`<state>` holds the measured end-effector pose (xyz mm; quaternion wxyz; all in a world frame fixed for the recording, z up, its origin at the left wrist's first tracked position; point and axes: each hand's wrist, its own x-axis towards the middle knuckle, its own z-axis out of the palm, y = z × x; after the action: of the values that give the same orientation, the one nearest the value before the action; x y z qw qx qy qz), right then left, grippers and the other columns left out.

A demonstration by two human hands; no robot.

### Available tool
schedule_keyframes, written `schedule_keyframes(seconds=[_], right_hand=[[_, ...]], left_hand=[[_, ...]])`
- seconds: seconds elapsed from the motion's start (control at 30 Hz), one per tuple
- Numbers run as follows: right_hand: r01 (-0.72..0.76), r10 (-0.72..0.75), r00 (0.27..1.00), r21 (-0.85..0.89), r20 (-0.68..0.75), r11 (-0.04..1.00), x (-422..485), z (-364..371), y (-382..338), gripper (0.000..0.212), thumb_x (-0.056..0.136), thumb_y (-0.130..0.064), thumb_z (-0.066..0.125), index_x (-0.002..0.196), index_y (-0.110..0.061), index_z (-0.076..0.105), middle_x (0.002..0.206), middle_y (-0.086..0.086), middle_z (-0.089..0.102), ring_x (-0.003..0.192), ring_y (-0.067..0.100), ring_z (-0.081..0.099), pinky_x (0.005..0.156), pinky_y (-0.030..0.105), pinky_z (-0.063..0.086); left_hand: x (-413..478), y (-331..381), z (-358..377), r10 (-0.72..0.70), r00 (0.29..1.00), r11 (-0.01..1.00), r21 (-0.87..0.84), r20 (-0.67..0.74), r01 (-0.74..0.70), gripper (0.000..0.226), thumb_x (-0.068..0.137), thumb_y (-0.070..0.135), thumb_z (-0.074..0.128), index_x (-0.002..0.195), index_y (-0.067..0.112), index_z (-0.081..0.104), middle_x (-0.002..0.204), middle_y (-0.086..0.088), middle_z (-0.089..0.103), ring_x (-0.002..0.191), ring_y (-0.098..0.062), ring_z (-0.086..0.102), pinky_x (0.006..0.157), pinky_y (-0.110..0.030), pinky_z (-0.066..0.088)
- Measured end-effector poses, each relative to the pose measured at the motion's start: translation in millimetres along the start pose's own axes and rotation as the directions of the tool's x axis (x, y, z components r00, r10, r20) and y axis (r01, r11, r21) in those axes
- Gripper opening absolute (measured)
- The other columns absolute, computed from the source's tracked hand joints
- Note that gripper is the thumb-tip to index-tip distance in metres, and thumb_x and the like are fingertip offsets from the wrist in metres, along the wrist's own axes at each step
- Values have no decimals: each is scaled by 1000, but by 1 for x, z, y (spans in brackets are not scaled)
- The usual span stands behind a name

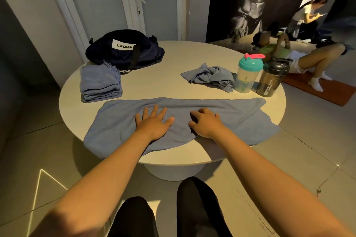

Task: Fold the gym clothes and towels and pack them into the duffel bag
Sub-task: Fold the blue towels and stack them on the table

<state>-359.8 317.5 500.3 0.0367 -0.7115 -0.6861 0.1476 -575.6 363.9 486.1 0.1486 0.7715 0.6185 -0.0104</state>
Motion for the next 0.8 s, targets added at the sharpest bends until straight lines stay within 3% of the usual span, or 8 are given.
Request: schedule_keyframes(seconds=[0.13, 0.27, 0.37, 0.43, 0.57, 0.63, 0.7, 0.8], right_hand=[[-122, 122, 992, -12, -4, 992, 14, -1, 11, 56, 105, -50, 27, 157, -30, 23, 166, 8, 9, 154, 29, 1, 119, 64, 0], [-9, 12, 935, 11, -354, 1000, 1, 5, 0, 46, 103, -43, 44, 142, -19, 50, 137, 14, 44, 130, 34, 37, 107, 46, 35], [36, -17, 935, 45, -353, 998, -14, 14, -3, 37, 102, -40, 46, 131, -21, 59, 119, 10, 54, 114, 32, 47, 98, 42, 37], [28, 6, 938, 94, -346, 995, -21, 19, 3, 33, 102, -31, 46, 129, -22, 61, 120, 8, 57, 114, 31, 50, 103, 43, 33], [17, 47, 937, 179, -346, 984, -39, 18, 16, 32, 97, -12, 43, 121, -17, 64, 121, 4, 61, 126, 28, 48, 119, 60, 8], [4, 46, 959, 177, -279, 984, -48, 17, 21, 41, 99, -16, 39, 136, -23, 56, 148, 1, 50, 146, 25, 29, 118, 62, -6], [10, 31, 972, 173, -232, 985, -55, 16, 25, 46, 100, -25, 38, 146, -30, 46, 161, -4, 33, 153, 19, 14, 117, 62, -11], [-10, 80, 950, 225, -303, 974, -68, 15, 31, 43, 98, -33, 43, 140, -29, 53, 152, -5, 45, 149, 19, 22, 118, 62, -9]], left_hand=[[12, -16, -2, -21, 997, 999, -33, -76, 19, 74, 96, 74, 14, 160, 39, 3, 169, 4, -11, 155, -19, -9, 123, -51, -6], [19, -18, 0, -33, 982, 999, 12, -188, 36, 66, 102, 66, 17, 160, 35, 17, 169, -2, 2, 155, -26, -1, 122, -51, -6], [9, -3, 7, 225, 882, 967, -17, -414, -255, 48, 104, 50, 33, 140, 26, 54, 149, -4, 47, 139, -31, 35, 117, -46, 25], [-1, 16, 11, 369, 855, 898, -98, -364, -430, 37, 105, 43, 43, 133, 26, 60, 136, 1, 56, 128, -26, 44, 108, -41, 38], [-16, 45, 17, 382, 908, 917, -50, -173, -395, 48, 106, 47, 36, 151, 30, 42, 157, 3, 37, 145, -21, 27, 120, -39, 22], [-21, 48, 21, 390, 917, 920, 78, -83, -384, 56, 107, 52, 25, 159, 34, 21, 167, 4, 15, 154, -19, 9, 125, -42, 6], [-28, 46, 22, 396, 918, 910, 135, -11, -391, 59, 105, 56, 17, 160, 38, 4, 169, 6, 0, 155, -16, -4, 124, -46, -5], [-40, 43, 20, 390, 919, 906, 150, 66, -395, 63, 102, 64, 12, 158, 43, -6, 168, 8, -12, 154, -13, -15, 123, -49, -11]])
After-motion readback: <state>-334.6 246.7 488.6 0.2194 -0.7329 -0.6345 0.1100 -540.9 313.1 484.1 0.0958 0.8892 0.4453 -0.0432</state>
